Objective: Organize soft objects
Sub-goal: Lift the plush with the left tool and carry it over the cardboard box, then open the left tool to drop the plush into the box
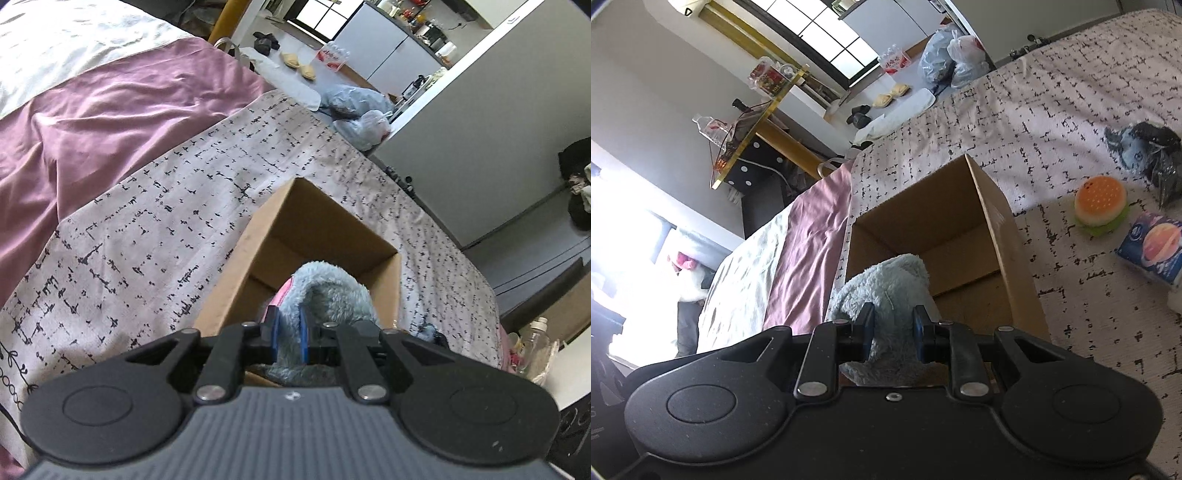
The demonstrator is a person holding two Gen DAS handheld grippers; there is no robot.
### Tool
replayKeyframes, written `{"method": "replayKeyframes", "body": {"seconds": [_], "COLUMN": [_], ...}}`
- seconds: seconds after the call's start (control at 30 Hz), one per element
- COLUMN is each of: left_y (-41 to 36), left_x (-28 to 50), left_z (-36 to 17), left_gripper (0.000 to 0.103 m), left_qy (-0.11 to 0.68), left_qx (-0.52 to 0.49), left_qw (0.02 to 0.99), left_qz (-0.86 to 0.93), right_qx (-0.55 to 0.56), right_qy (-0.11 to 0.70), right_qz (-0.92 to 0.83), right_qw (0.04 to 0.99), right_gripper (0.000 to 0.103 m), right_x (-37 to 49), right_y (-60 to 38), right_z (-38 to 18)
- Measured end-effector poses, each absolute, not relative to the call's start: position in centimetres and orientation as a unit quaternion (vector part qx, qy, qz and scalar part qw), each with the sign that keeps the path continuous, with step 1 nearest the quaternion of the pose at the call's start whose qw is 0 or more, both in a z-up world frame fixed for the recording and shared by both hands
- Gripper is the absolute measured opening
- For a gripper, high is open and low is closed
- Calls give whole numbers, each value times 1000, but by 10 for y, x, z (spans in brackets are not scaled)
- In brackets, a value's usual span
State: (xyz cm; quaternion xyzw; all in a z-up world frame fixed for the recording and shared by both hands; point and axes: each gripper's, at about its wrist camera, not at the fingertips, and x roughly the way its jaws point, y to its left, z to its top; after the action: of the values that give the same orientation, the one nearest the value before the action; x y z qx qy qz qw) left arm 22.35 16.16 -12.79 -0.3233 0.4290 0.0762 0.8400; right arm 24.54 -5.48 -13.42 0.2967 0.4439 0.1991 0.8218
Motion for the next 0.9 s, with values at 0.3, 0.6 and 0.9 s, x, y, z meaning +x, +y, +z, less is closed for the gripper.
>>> {"method": "replayKeyframes", "body": {"seconds": [0.3,0.6,0.9], "left_y": [156,150,124], "left_x": [230,211,186], "left_z": [-123,-102,-75], "left_gripper": [14,49,73], "left_qy": [440,425,392], "left_qx": [-284,-268,-234], "left_qw": [845,851,873], "left_qz": [107,155,171], "right_qx": [311,325,299], "right_qy": [446,405,369], "right_qz": [200,191,189], "right_qw": [815,833,860], "right_gripper": [29,52,76], "right_x": [253,237,219], "right_y": [-57,-95,-133], "right_z": [-136,-114,-93]}}
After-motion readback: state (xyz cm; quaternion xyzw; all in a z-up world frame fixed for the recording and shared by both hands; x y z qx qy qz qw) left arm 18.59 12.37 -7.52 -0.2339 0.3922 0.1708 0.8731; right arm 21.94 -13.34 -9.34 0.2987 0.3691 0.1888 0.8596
